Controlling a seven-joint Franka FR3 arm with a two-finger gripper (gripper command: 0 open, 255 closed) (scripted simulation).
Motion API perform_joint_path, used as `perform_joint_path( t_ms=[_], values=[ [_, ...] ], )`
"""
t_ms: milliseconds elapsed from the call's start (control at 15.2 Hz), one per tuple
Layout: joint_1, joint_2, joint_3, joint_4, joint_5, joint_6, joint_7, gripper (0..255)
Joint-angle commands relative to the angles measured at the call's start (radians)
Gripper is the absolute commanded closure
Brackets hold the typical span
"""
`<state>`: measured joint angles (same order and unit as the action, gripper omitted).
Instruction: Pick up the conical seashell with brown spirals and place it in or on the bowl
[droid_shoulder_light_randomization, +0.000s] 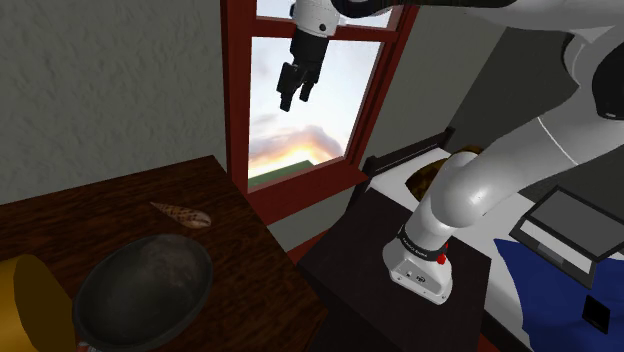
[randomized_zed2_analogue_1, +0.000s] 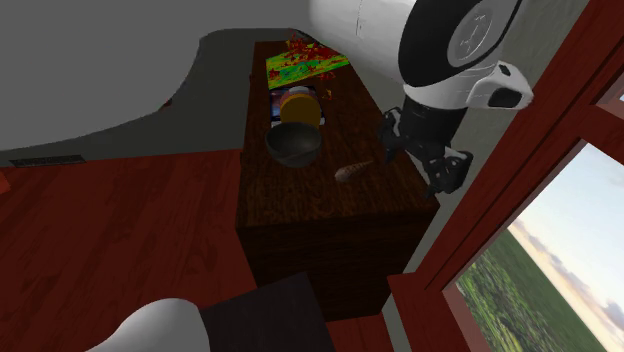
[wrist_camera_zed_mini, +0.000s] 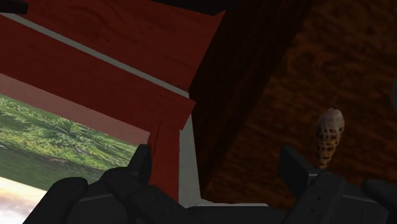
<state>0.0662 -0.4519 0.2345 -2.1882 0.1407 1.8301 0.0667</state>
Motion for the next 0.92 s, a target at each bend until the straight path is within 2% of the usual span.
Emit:
perform_joint_path(
  t_ms=[0,396,858],
  values=[
    [0.008,0.065,0.034,0.026,0.000,0.023,0.037,0],
    [0.030,0.271,0.122,0.131,-0.029,0.073,0.144,0],
    [0.079,0.539,0.195,0.302,-0.109,0.098,0.278,0]
  ],
)
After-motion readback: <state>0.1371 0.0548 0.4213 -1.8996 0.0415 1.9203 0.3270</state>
